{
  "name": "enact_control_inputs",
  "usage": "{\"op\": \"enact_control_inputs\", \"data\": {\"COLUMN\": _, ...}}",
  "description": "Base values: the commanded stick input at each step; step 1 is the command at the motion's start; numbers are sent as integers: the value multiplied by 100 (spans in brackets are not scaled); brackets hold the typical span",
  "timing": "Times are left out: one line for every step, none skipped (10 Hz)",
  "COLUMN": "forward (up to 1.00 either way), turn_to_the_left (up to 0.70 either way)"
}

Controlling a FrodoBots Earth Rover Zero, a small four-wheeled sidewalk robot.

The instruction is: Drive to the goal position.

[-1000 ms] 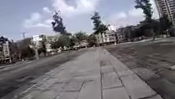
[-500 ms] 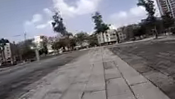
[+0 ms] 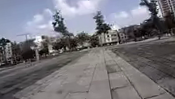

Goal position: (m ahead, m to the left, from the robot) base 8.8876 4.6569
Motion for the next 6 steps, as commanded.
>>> {"op": "enact_control_inputs", "data": {"forward": 70, "turn_to_the_left": 0}}
{"op": "enact_control_inputs", "data": {"forward": 70, "turn_to_the_left": 0}}
{"op": "enact_control_inputs", "data": {"forward": 70, "turn_to_the_left": 0}}
{"op": "enact_control_inputs", "data": {"forward": 70, "turn_to_the_left": 0}}
{"op": "enact_control_inputs", "data": {"forward": 70, "turn_to_the_left": 0}}
{"op": "enact_control_inputs", "data": {"forward": 70, "turn_to_the_left": 0}}
